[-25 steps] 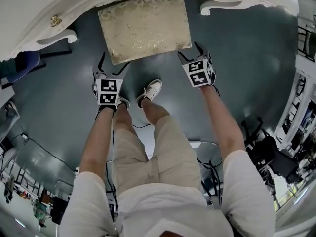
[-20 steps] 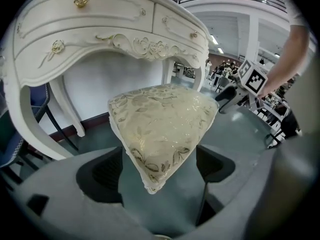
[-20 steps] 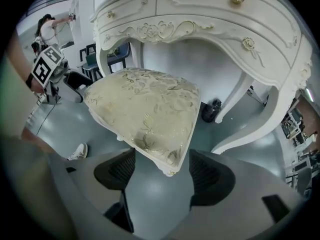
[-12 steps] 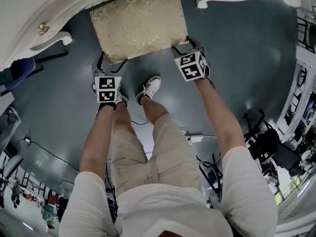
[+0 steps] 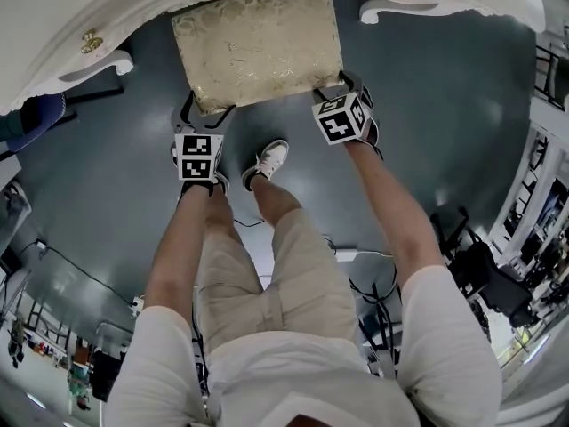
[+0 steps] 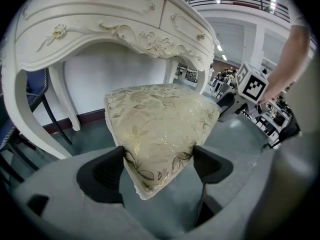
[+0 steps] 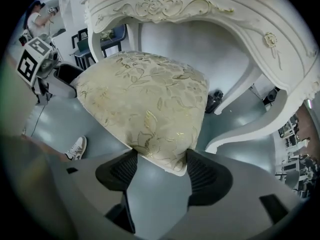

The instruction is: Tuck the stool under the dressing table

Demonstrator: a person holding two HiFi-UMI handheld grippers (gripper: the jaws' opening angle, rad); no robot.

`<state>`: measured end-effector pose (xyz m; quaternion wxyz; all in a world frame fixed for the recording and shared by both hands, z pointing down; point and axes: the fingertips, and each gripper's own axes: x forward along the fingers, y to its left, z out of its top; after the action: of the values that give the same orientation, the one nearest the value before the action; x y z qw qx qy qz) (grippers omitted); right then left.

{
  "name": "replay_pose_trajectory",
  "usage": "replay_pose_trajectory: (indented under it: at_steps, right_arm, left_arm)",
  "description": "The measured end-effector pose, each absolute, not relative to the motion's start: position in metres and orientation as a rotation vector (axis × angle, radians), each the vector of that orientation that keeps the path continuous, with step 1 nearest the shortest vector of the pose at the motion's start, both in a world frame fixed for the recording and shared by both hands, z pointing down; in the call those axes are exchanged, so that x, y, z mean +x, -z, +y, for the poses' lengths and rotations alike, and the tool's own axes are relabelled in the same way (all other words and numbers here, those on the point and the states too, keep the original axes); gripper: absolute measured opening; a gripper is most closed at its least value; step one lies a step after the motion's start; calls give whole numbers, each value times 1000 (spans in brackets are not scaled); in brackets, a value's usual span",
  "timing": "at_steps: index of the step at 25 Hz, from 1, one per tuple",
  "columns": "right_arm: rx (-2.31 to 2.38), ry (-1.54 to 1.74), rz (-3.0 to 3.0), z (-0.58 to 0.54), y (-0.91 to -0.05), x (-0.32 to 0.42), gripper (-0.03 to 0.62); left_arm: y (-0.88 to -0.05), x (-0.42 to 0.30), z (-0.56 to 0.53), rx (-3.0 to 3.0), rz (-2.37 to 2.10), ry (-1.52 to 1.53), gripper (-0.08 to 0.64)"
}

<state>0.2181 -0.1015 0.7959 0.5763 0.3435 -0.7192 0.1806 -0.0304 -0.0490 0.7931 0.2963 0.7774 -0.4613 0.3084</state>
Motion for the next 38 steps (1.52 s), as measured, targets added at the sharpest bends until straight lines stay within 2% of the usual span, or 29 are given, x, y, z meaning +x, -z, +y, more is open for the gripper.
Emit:
replay_pose_trajectory:
  at_steps: [38]
  right_arm:
    - [900, -362, -1769, -200, -793, 170, 301]
  left_arm:
    - [-795, -78, -152, 2003, -1312, -754, 433]
